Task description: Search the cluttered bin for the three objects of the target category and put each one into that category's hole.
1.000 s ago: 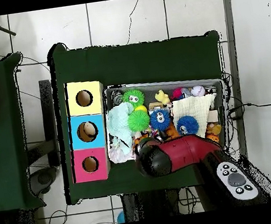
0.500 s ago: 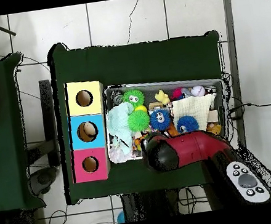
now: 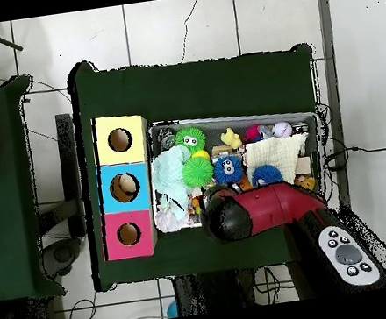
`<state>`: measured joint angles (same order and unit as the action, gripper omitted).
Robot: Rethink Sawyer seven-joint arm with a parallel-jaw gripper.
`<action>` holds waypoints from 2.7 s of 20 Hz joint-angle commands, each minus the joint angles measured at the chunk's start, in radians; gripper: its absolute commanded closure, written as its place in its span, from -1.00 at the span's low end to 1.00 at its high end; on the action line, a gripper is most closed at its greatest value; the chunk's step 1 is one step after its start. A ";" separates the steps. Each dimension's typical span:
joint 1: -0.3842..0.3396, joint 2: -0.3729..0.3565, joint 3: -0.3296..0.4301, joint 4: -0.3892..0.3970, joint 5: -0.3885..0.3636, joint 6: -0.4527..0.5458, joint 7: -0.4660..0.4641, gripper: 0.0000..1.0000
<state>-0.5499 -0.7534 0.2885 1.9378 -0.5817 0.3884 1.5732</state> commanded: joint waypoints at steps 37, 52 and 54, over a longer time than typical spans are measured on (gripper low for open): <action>-0.065 0.093 0.036 -0.053 -0.225 -0.077 -0.050 -1.00; 0.056 0.208 -0.115 -0.145 -0.329 -0.253 0.092 -1.00; 0.072 0.219 -0.135 -0.158 -0.335 -0.268 0.094 -1.00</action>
<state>-0.4928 -0.6274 0.2006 1.8984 -0.8351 0.1700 1.5732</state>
